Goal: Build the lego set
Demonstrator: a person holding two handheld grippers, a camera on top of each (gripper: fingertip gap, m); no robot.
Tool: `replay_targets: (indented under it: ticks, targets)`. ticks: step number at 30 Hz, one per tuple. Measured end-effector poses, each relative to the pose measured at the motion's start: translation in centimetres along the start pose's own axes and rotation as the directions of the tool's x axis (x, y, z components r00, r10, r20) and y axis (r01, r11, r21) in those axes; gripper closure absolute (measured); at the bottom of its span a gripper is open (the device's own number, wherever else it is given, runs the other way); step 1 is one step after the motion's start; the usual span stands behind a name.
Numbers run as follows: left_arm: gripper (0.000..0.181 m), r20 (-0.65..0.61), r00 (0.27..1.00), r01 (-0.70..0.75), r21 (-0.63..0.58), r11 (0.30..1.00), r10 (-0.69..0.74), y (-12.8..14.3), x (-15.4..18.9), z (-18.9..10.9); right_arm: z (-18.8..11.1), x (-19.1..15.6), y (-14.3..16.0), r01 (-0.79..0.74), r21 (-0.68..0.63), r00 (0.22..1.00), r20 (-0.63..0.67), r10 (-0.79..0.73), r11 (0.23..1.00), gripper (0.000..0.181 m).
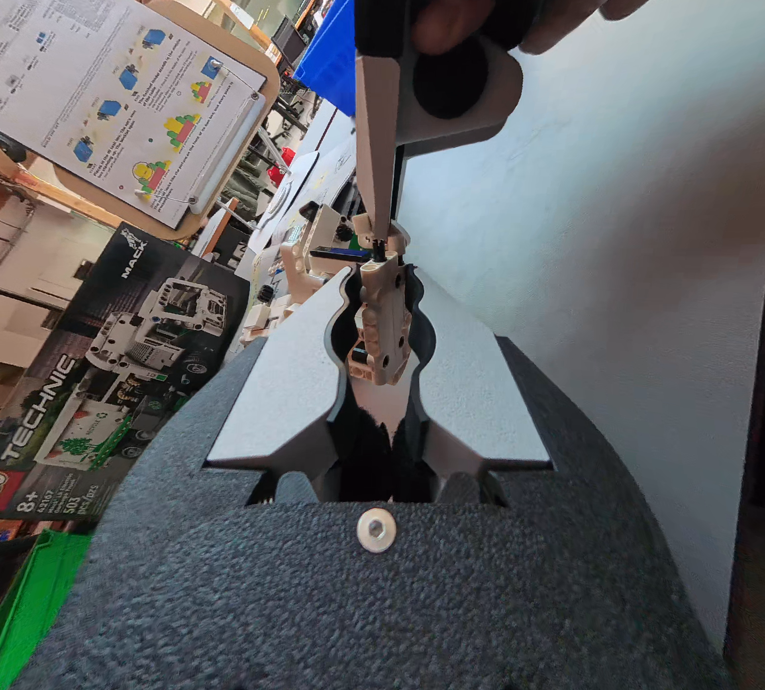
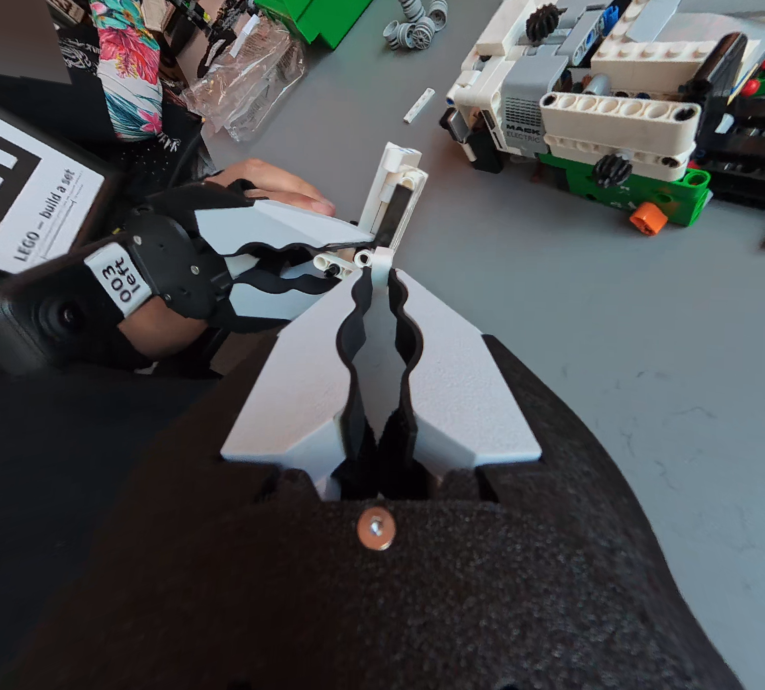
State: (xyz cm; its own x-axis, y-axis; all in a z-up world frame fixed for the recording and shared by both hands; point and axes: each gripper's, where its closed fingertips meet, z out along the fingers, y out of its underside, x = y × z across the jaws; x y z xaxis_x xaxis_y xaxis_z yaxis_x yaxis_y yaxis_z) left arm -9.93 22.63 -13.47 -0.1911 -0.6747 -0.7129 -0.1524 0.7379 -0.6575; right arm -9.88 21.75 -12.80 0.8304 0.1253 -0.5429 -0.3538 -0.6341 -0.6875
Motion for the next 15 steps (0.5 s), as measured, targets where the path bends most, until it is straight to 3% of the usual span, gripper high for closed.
replay_targets:
  ticks: [4,8,12,15]
  targets:
    - [0.162,-0.168,0.963,0.222,0.035,0.974,-0.213,-0.7,0.2,-0.6,-0.3,-1.3,-0.5,0.307,-0.063,0.951,-0.012,-0.308,0.950,0.174]
    - [0.162,-0.374,0.843,0.422,0.012,0.907,-0.387,-1.4,0.4,-1.3,-0.6,-2.6,-1.1,0.587,-0.121,0.808,0.026,-0.589,0.801,0.174]
    - [0.162,-0.443,0.822,0.385,-0.034,0.922,-0.359,-1.4,1.4,-1.3,-1.2,-3.6,-2.5,0.599,-0.114,0.801,0.088,-0.592,0.793,0.174]
    - [0.162,-0.424,0.833,0.385,-0.018,0.923,-0.356,-2.0,0.9,-1.3,-1.2,-2.8,-1.4,0.649,-0.206,0.758,0.091,-0.646,0.732,0.174]
